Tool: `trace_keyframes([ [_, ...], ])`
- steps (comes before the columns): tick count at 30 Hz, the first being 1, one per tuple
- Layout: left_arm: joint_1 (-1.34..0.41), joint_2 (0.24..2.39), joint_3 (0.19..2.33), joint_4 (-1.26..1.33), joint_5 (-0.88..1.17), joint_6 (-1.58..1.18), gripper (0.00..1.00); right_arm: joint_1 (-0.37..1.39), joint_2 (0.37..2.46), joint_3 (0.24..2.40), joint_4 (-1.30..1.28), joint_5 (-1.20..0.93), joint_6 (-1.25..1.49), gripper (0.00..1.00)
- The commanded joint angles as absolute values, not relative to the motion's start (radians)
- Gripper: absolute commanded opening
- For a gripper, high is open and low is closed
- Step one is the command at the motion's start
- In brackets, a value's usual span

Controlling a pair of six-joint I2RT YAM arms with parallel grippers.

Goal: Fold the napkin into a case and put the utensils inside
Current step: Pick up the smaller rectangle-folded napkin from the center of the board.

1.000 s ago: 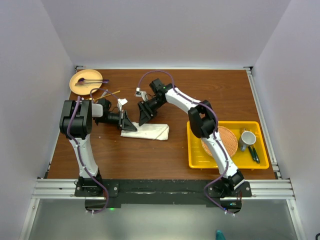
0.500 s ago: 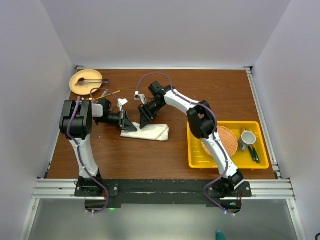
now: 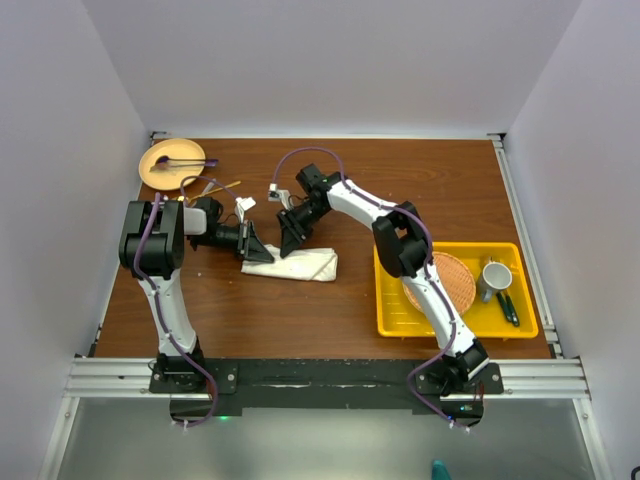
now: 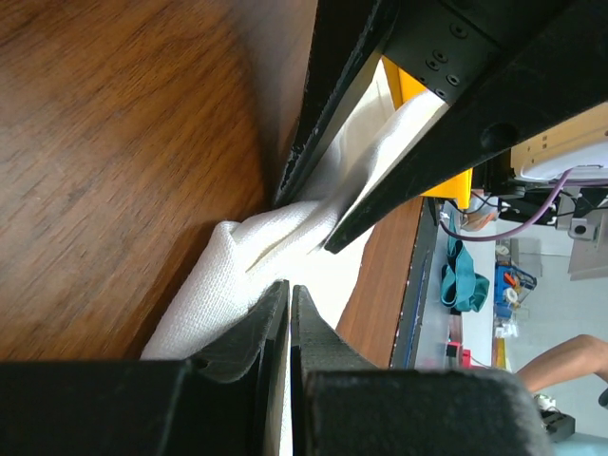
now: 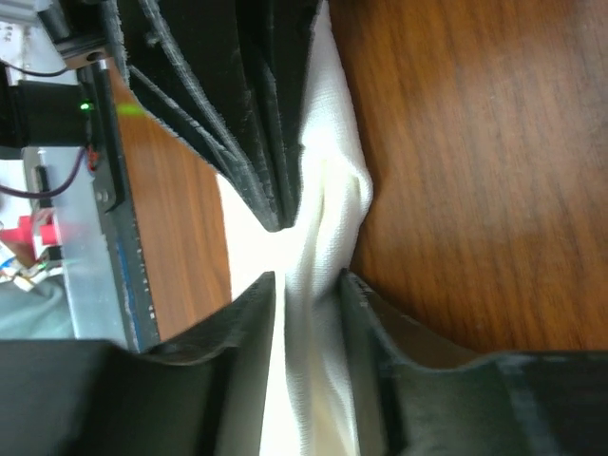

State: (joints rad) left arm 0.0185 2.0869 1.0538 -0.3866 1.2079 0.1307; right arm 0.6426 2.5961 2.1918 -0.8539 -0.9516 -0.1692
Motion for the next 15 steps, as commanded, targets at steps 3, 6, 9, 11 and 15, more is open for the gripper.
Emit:
trace_keyframes([
  [3,0.008,2.114,1.02,-0.304,1.011,0.187,0.1,0.678,2.684,2.163,-0.882,-0.758,-0.206,0.2],
  [6,0.008,2.114,1.019,-0.298,1.011,0.183,0.09,0.678,2.671,2.166,-0.87,-0.752,-0.204,0.0],
  [9,0.008,2.106,1.012,-0.29,1.008,0.183,0.09,0.681,2.645,2.152,-0.848,-0.724,-0.212,0.0],
  [11,0.011,2.095,1.006,-0.287,1.028,0.193,0.11,0.681,2.611,2.135,-0.816,-0.692,-0.212,0.0],
  [15,0.011,2.04,1.006,-0.288,1.072,0.212,0.22,0.686,2.554,2.091,-0.756,-0.647,-0.225,0.0],
])
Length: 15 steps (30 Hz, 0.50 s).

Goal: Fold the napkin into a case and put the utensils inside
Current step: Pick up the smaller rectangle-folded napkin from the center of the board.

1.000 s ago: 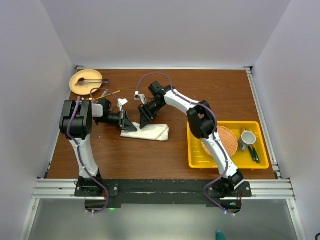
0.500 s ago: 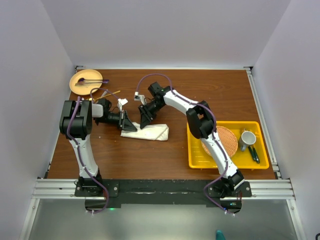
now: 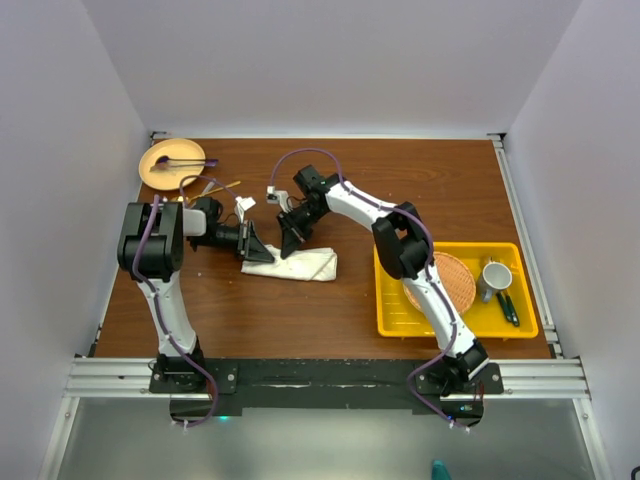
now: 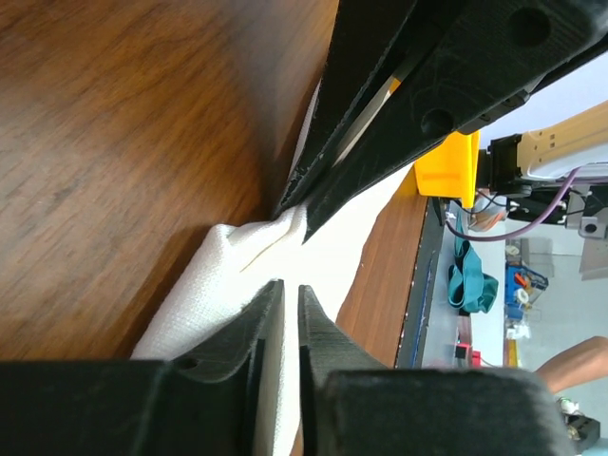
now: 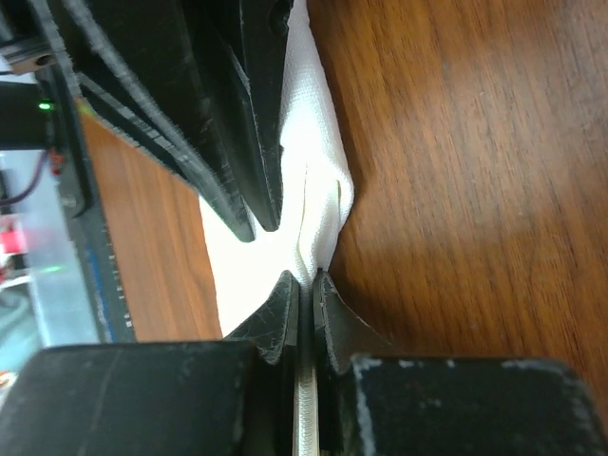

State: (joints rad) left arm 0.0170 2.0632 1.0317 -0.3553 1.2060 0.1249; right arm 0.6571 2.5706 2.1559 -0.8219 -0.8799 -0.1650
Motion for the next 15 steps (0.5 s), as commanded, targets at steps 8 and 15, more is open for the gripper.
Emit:
trace_keyframes([
  [8,0.017,1.973,1.031,-0.307,1.146,0.218,0.34,0.696,2.474,2.017,-0.663,-0.563,-0.258,0.0],
  [15,0.08,1.873,1.038,-0.345,1.199,0.239,0.4,0.698,2.384,1.93,-0.601,-0.506,-0.302,0.0],
])
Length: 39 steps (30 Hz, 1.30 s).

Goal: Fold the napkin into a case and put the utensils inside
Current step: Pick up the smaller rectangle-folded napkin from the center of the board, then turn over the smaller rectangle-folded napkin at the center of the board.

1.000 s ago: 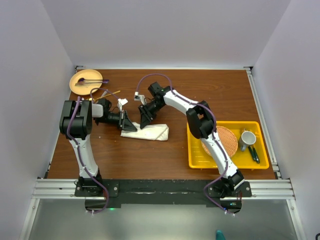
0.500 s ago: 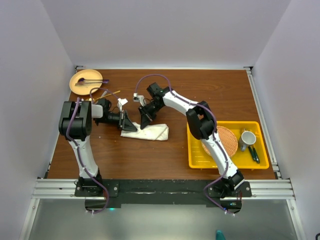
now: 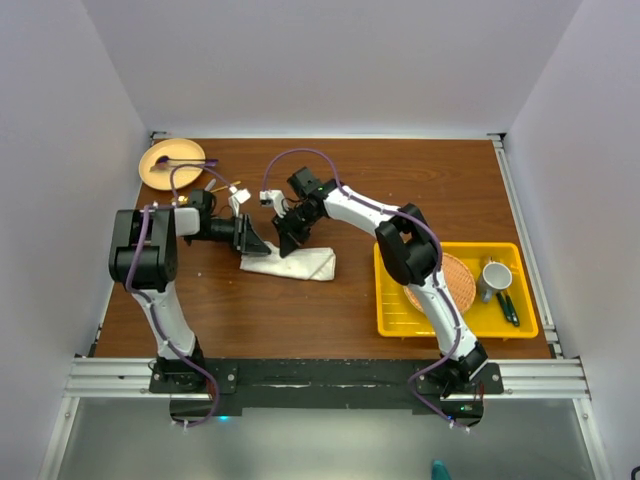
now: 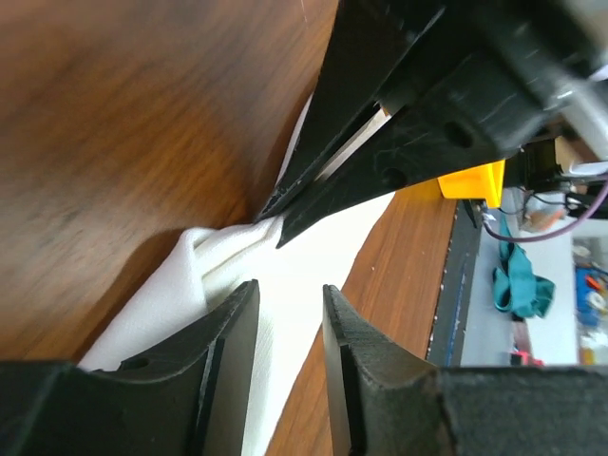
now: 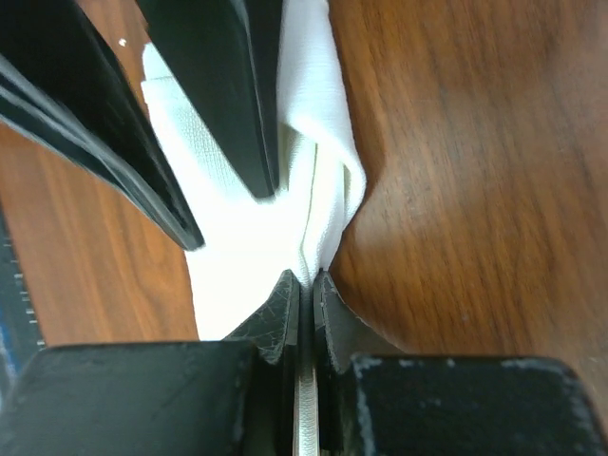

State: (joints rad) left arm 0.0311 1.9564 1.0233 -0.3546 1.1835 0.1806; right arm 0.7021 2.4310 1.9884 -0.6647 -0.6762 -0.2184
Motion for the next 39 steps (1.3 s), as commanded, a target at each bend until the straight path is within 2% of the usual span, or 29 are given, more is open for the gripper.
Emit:
trace_keyframes([
  [1,0.098,1.862,1.04,-0.369,1.203,0.245,0.4,0.698,2.366,1.921,-0.586,-0.502,-0.307,0.0],
  [5,0.132,1.803,1.063,-0.457,1.19,0.321,0.41,0.698,2.332,1.902,-0.568,-0.468,-0.33,0.0],
  [17,0.268,1.73,1.045,-0.494,1.147,0.342,0.42,0.706,2.16,1.799,-0.448,-0.331,-0.428,0.0],
  [21,0.301,1.726,1.049,-0.505,1.141,0.35,0.42,0.745,2.045,1.682,-0.342,-0.232,-0.517,0.0],
  [25,0.321,1.718,1.051,-0.515,1.134,0.36,0.42,0.814,1.947,1.507,-0.143,-0.114,-0.639,0.0],
  [29,0.34,1.71,1.051,-0.532,1.123,0.379,0.42,0.908,1.893,1.217,0.153,0.03,-0.838,0.0],
  [36,0.377,1.692,1.031,-0.589,1.115,0.446,0.42,1.074,1.971,0.911,0.757,0.224,-1.098,0.0],
  [39,0.393,1.674,1.011,-0.609,1.114,0.477,0.42,1.123,1.997,0.855,0.891,0.284,-1.14,0.0],
])
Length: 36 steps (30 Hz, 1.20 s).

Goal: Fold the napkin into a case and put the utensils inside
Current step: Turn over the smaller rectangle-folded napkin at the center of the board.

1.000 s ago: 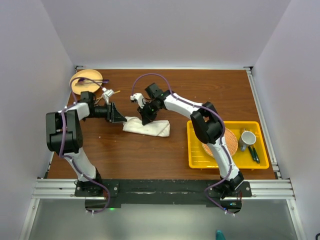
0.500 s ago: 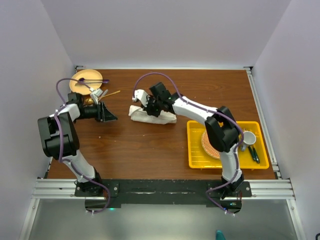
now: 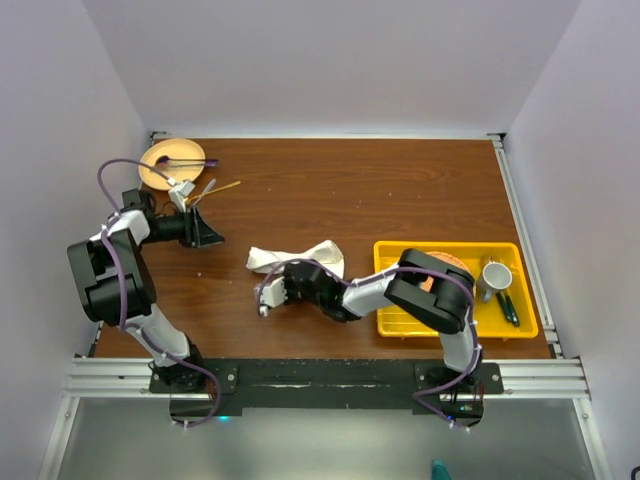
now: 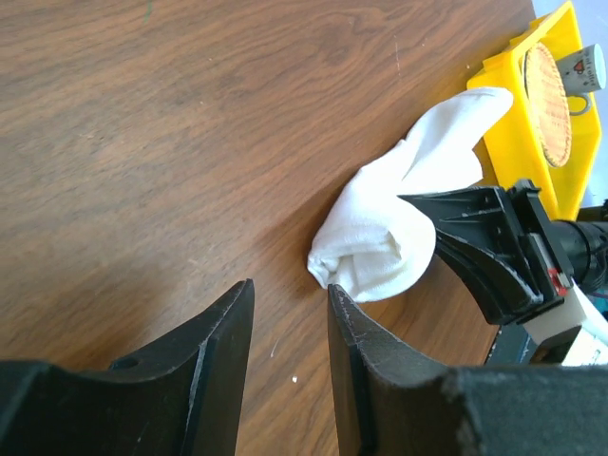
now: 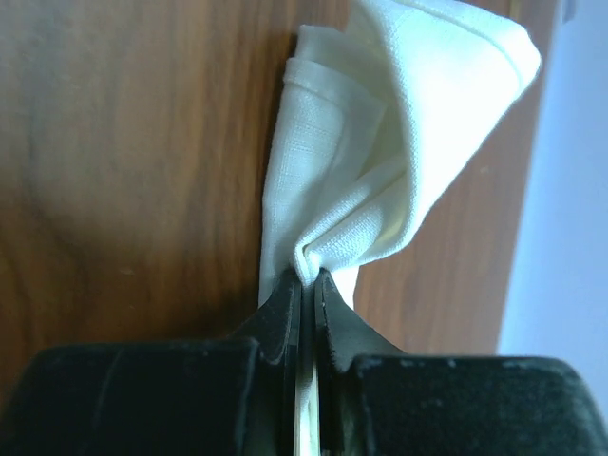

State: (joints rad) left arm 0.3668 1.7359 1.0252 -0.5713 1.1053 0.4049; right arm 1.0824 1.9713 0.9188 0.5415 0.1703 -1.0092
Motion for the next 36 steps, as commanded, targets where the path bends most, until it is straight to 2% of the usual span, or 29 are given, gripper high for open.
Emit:
trace_keyframes([
  [1,0.397,1.663,0.999,-0.612,1.112,0.479,0.42,1.134,1.997,0.845,0.916,0.294,-1.143,0.0],
  [8,0.417,1.638,0.974,-0.652,1.114,0.544,0.42,1.216,1.999,0.738,1.052,0.325,-1.21,0.0],
  [12,0.419,1.614,0.966,-0.695,1.104,0.589,0.41,1.253,2.084,0.684,1.176,0.319,-1.278,0.0],
  [16,0.416,1.606,0.982,-0.79,1.088,0.693,0.39,1.267,2.109,0.673,1.181,0.321,-1.292,0.0],
  [17,0.416,1.602,0.982,-0.793,1.068,0.71,0.39,1.273,2.109,0.67,1.178,0.321,-1.287,0.06],
  [18,0.413,1.589,0.979,-0.802,1.054,0.719,0.38,1.275,2.108,0.666,1.174,0.318,-1.285,0.21],
  [21,0.393,1.566,0.988,-0.842,1.013,0.781,0.38,1.285,2.089,0.655,1.148,0.316,-1.269,0.36],
  [22,0.384,1.562,0.988,-0.854,1.0,0.799,0.38,1.287,2.08,0.652,1.137,0.313,-1.259,0.5],
  [25,0.356,1.528,0.985,-0.884,0.959,0.864,0.38,1.289,2.027,0.644,1.079,0.304,-1.235,0.69],
  [27,0.333,1.51,0.983,-0.887,0.93,0.885,0.38,1.287,1.964,0.658,0.995,0.298,-1.217,0.7],
  [31,0.281,1.49,0.995,-0.884,0.899,0.903,0.38,1.285,1.841,0.724,0.757,0.278,-1.088,0.79],
  [35,0.186,1.476,1.023,-0.867,0.888,0.89,0.37,1.269,1.708,0.768,0.408,0.19,-0.98,0.96],
  [36,0.17,1.476,1.029,-0.865,0.887,0.89,0.36,1.263,1.663,0.779,0.352,0.17,-0.957,0.96],
])
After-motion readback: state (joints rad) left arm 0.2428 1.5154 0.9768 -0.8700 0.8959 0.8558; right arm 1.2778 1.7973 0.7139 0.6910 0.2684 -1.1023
